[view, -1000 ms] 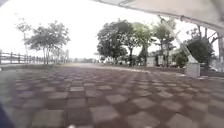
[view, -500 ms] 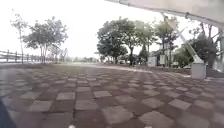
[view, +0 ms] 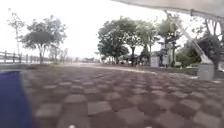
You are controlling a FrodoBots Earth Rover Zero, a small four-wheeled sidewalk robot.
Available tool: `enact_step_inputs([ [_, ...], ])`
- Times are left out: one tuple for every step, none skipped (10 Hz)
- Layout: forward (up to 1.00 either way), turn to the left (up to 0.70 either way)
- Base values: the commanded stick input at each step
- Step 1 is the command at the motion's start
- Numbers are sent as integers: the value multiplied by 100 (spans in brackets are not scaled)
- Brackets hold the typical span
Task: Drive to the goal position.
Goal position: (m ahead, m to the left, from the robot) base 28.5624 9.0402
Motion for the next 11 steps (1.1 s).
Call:
enact_step_inputs([
  [100,35],
  [100,40],
  [100,40],
  [100,40],
  [100,40],
  [100,40],
  [100,3],
  [100,0],
  [100,0],
  [100,0],
  [100,0],
])
